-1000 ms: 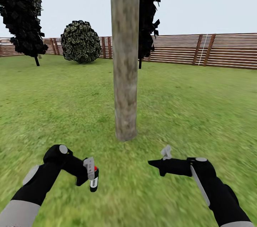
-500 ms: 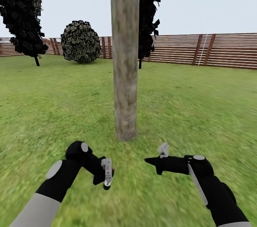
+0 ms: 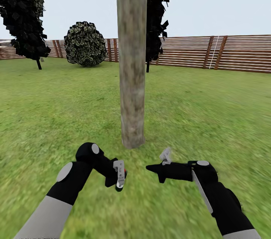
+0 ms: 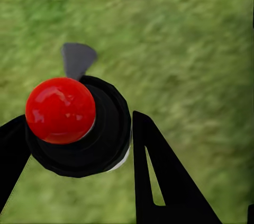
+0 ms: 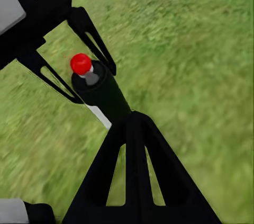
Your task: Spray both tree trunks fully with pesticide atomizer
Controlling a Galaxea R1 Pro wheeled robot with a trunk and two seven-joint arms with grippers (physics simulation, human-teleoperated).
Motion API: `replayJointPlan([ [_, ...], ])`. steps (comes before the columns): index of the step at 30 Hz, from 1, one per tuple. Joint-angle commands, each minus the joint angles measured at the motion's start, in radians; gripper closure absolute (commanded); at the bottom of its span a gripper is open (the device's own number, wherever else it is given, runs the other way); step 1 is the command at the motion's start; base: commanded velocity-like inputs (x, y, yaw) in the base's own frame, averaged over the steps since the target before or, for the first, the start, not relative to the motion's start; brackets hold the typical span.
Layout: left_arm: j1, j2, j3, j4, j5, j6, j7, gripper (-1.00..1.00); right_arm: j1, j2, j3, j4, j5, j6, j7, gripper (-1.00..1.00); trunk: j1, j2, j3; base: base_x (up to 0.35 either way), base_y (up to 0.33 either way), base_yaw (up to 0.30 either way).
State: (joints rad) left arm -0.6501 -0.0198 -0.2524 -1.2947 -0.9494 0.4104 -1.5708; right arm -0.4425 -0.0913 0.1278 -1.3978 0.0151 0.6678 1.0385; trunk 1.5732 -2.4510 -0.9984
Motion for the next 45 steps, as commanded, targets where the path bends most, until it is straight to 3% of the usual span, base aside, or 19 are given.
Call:
replayJointPlan([
  [1,-0.003,-0.003,0.000,0.000,0.000,0.000,0.000,1.00,-0.001,0.000,0.012,-0.002,0.000,0.000,0.000,1.00,0.000,0.000,0.000,0.000,0.000,0.000],
  [4,-0.009,-0.011,-0.008,0.000,-0.001,0.001,0.000,1.00,-0.002,0.006,0.030,-0.007,0.000,0.000,0.000,1.00,0.000,0.000,0.000,0.000,0.000,0.000],
  [8,-0.015,-0.014,-0.061,0.002,-0.001,0.001,0.000,1.00,-0.002,0.026,0.034,-0.010,0.000,0.000,0.000,1.00,0.000,0.000,0.000,0.000,0.000,0.000],
  [12,-0.016,-0.014,-0.085,0.004,0.000,0.002,0.000,1.00,-0.002,0.032,0.035,-0.010,0.000,0.000,0.000,1.00,0.000,0.000,0.000,0.000,0.000,0.000],
  [18,-0.016,-0.016,-0.089,0.005,-0.001,0.002,0.000,1.00,-0.002,0.034,0.035,-0.023,0.000,0.000,0.000,1.00,0.000,0.000,0.000,0.000,0.000,0.000],
  [45,-0.040,-0.070,-0.094,0.005,-0.001,0.002,0.000,1.00,-0.002,0.033,0.035,-0.028,0.000,0.000,0.000,1.00,0.000,0.000,0.000,0.000,0.000,0.000],
])
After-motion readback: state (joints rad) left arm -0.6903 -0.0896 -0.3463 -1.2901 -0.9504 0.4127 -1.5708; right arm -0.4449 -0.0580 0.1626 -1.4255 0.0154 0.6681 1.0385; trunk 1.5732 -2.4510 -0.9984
